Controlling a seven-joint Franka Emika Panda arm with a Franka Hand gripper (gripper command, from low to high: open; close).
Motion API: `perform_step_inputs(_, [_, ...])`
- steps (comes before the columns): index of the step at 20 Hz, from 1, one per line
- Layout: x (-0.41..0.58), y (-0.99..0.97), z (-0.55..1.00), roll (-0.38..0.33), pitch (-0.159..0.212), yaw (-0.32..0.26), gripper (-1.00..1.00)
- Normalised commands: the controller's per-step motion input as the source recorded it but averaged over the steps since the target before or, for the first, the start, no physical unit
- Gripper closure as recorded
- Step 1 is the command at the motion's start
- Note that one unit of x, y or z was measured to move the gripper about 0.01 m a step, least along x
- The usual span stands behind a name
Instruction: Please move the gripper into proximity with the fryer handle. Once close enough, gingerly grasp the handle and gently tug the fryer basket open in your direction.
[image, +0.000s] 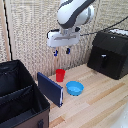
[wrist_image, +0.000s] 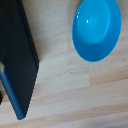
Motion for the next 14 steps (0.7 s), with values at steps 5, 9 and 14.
perform_step_inputs(5, [0.0,-0.01,-0.07,0.0,-0.036,-0.375,-1.0])
perform_step_inputs(9, [0.001,-0.02,-0.06,0.0,-0.028,-0.375,-1.0])
perform_step_inputs(14, [-0.079,-0.11,-0.03,-0.028,-0.056,-0.31,-1.0])
